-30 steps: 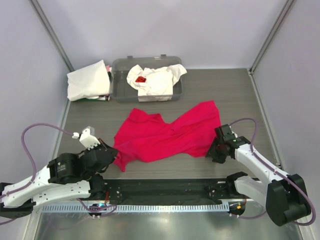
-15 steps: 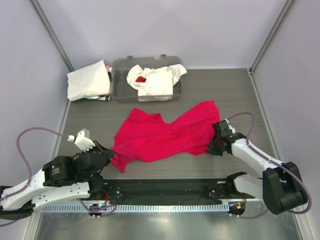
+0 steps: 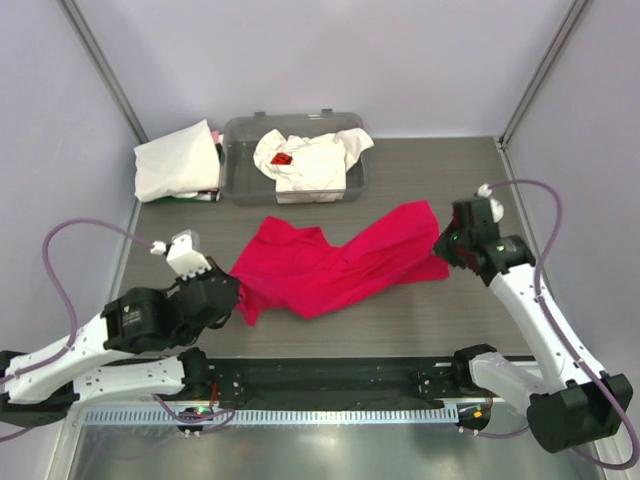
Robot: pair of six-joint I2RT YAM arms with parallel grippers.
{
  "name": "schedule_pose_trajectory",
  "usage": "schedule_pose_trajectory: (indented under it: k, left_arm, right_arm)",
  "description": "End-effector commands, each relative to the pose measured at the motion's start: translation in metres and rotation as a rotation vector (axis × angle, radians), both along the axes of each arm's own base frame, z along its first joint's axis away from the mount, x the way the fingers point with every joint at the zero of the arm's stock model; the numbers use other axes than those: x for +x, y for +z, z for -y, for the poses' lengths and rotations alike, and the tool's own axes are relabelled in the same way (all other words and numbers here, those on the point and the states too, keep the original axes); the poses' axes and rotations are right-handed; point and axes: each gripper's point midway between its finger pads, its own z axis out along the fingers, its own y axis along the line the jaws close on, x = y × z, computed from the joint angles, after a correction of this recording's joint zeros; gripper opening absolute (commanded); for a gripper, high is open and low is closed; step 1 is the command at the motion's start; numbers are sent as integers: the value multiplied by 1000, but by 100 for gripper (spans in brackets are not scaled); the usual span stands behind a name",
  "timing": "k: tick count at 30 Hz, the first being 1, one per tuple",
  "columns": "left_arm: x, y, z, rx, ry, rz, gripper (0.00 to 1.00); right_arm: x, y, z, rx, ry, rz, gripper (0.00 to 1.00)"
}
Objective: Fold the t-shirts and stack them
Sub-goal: Flatten the tshirt out
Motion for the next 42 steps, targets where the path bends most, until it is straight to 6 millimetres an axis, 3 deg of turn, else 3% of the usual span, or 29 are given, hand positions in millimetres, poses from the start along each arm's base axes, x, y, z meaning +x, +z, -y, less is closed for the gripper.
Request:
schedule_pose_trajectory:
  k: [1,3,4,5,6,7,8,9,11,14,17,18,19,21,22,25,31,42]
  left_arm:
    - [26,38,9,109,9,121,8]
    - [43,43,17,116,18,120,8]
    - [43,27,36,147,-89,47,9]
    - [49,19,42,140,-117,11,10]
    - [67,14,42,94,-90,-18,12]
    - [67,-4,59,65,-176,-108,13]
    - [70,-23,61,52,-193,-175,13]
    - [82,-31,54,24,-158,-206,11]
    - [79,-53,57,4,-186,-298,9]
    - [75,-54,55,-17,-189,-286,9]
    - [69,-59,52,-38,-180,-285,18]
    - [60,-62,51,-50,-196,-295,28]
    - [55,-68,50,-55,-198,-308,32]
    - [46,-72,47,-89,-188,-309,37]
    - [38,-92,41,-76,-175,-345,37]
    - [31,-111,28,-61,-125,-352,39]
    - [49,-118,12,-30,-53,-292,45]
    - [75,-160,-27,58,89,-410,45]
  right_arm:
    - [13,43,36,-80,-61,51,1]
    - [29,56,56,-88,-106,59,1]
    - [32,58,60,-84,-114,58,1]
    - [37,60,65,-84,-128,60,1]
    - [44,58,69,-89,-136,45,1]
    - [47,57,77,-89,-160,39,1]
    - [48,52,77,-76,-158,21,1]
    - [48,44,81,-64,-168,-4,1]
    - [44,39,80,-41,-162,-10,1]
    - [35,32,83,-54,-159,-8,1]
    - [26,19,80,-46,-146,-32,1]
    - [23,11,76,-29,-130,-46,1]
    - [22,6,74,-20,-125,-53,1]
    - [19,-4,72,-11,-116,-65,1]
    - [18,-7,71,-5,-112,-68,1]
    - [19,-15,61,40,-79,-77,1]
    - [16,-27,58,50,-60,-97,1]
    - [18,-42,52,71,-31,-124,1]
